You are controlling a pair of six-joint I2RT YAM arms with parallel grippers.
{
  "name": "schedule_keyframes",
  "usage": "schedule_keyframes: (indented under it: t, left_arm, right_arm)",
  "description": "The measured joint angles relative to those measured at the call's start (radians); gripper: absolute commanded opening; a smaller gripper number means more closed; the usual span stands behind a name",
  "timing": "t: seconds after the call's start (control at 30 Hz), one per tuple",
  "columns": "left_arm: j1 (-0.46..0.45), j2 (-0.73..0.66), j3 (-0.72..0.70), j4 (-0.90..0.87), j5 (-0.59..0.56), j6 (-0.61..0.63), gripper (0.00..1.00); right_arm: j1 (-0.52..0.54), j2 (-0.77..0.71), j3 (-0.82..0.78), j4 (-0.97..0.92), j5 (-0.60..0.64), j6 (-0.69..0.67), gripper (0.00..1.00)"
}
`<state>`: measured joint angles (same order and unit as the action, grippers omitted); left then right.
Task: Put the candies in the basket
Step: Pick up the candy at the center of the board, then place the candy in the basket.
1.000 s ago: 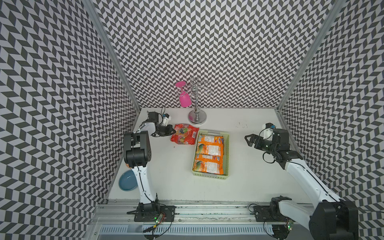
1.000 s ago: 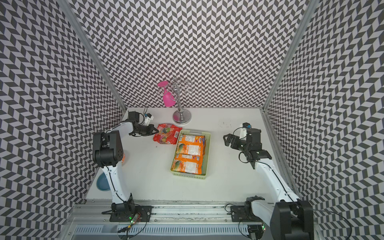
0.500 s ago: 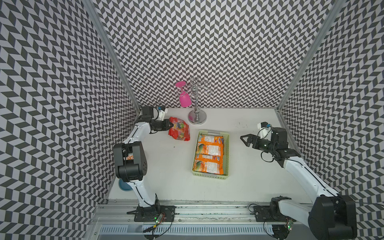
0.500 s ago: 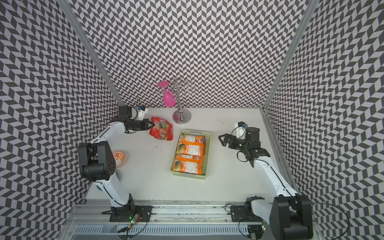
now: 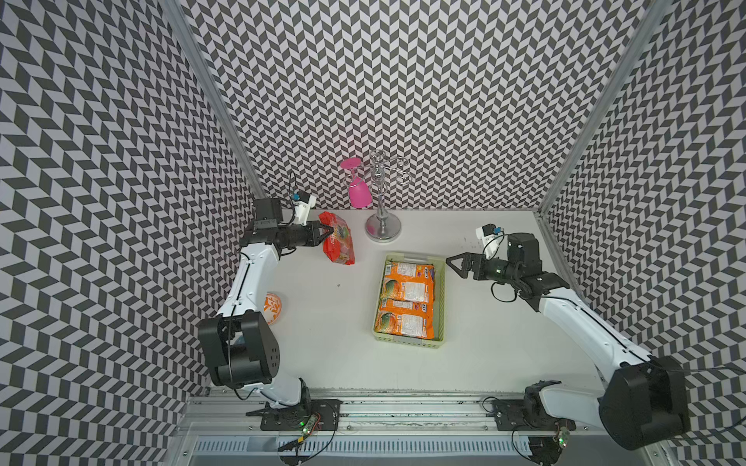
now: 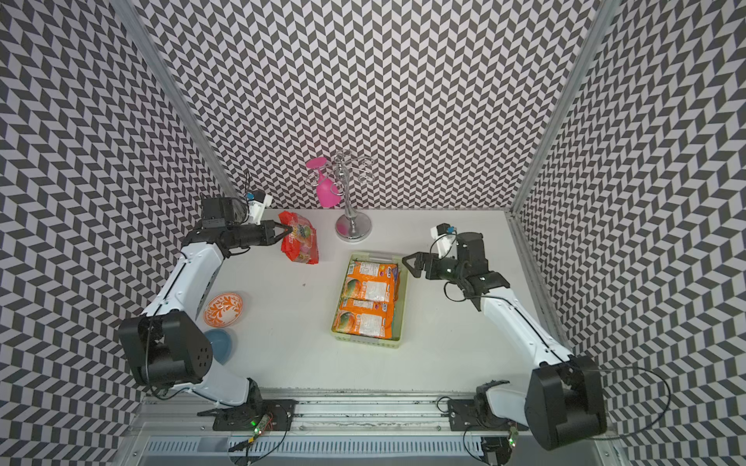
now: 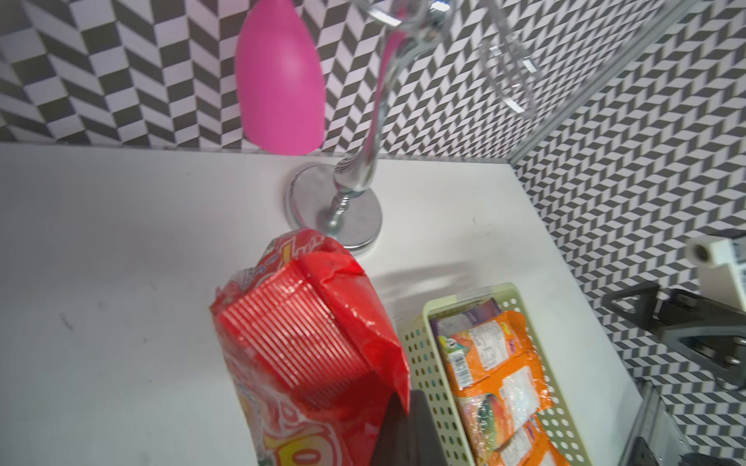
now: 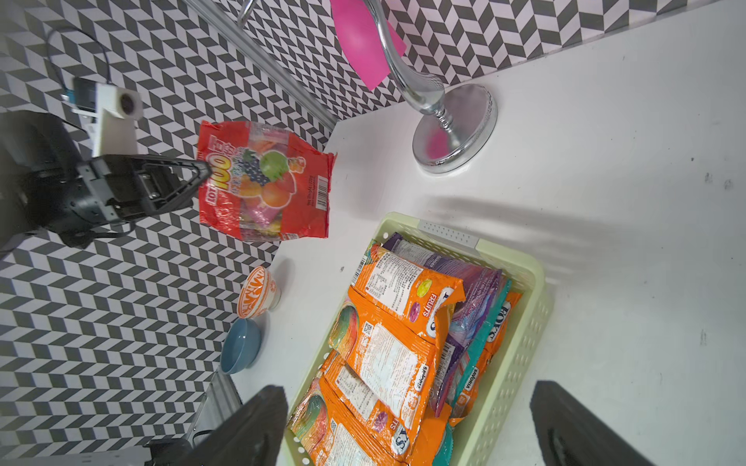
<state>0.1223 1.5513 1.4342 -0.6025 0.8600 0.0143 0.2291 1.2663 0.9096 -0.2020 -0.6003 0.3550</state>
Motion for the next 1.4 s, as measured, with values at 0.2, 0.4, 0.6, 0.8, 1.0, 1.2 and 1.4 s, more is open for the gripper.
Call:
schedule_keyframes:
  t: [0.2,0.4,0.6,0.8,1.0,1.2,1.4]
  left_arm:
    - [-0.083,-0.072,0.042,-0.074,0.102,0.053,0.0]
    - [-0.231,-0.111,0.038,-0.126,0.154,0.097,0.0]
    - [-0.348,-0.153,-0.061,-0.064,0.263,0.022,0.0]
    - [-0.433,-0.13,-0.16,0.048,0.334,-0.113,0.0]
    - [-0.526,-0.085,-0.21,0.155,0.343,-0.217,0.0]
    - [-0.598,-0.025,-0.251,0.241,0.337,-0.312,0.0]
    - [-0.639,-0.001,-0.303,0.296,0.333,-0.353,0.0]
  right_arm:
    - [0.0,-0.005,0.0,-0.013,-0.021,-0.043,0.98]
    - [0.0,-0.03,0.0,-0.022,-0.046,-0.074,0.98]
    - [0.0,-0.054,0.0,-0.045,-0.056,-0.105,0.98]
    - [0.0,-0.098,-0.034,-0.03,-0.085,-0.113,0.97]
    - [0.0,-0.142,-0.088,-0.029,-0.093,-0.128,0.97]
    - [0.0,-0.173,-0.111,-0.026,-0.094,-0.131,0.97]
    - [0.0,-0.173,-0.111,-0.024,-0.093,-0.139,0.95]
